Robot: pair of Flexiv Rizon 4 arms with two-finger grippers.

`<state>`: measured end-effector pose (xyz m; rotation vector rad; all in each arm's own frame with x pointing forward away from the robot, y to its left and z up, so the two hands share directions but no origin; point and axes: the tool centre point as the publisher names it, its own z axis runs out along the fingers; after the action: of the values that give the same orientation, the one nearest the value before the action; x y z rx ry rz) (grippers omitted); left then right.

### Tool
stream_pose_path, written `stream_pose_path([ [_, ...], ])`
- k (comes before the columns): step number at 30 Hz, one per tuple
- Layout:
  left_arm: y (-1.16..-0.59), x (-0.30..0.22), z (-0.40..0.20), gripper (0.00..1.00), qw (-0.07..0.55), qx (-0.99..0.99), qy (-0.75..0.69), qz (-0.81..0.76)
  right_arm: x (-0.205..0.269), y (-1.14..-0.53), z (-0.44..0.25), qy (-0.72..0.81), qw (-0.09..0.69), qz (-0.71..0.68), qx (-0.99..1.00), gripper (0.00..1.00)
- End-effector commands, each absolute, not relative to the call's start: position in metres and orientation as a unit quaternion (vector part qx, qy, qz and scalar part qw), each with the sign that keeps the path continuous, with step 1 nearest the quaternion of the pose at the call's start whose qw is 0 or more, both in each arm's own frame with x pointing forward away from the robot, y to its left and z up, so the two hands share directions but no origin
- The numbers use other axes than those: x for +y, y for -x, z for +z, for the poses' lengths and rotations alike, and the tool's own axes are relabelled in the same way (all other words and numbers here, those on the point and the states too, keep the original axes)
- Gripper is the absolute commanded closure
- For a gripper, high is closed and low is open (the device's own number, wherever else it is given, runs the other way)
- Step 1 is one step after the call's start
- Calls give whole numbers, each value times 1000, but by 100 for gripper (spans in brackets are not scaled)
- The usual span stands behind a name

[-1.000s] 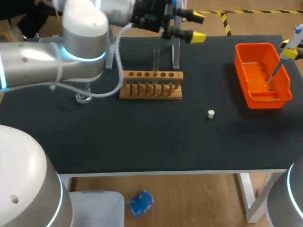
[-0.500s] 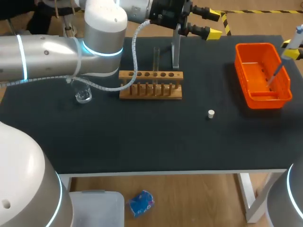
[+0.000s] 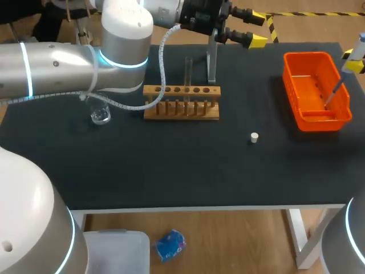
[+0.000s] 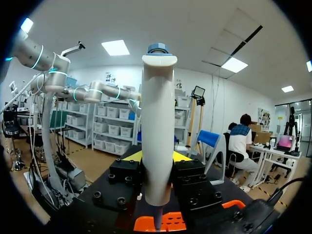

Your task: Invert the test tube, pick up the pipette, mount the tip to pipette, aspirate from beaker and dispense into the tube, eject the tip, return the pipette, and cap with the stopper.

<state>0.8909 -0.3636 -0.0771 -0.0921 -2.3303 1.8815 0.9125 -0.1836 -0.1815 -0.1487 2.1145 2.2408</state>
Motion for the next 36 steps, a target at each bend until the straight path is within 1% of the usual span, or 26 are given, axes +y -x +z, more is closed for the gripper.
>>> stream_pose_path([
  [1,-890,-363,-76,0,72,-776,30,626,-188,-915,-182,52,24,726,686,100],
  [25,-894,-366,-71,0,71,-781,34,619,-190,-914,-182,52,21,728,683,100],
  [28,-901,-382,-60,0,79,-787,23,611,-190,-914,-182,52,21,728,683,100],
  [36,-914,-450,-32,0,94,-803,-5,588,-190,-914,-182,52,21,728,683,100],
])
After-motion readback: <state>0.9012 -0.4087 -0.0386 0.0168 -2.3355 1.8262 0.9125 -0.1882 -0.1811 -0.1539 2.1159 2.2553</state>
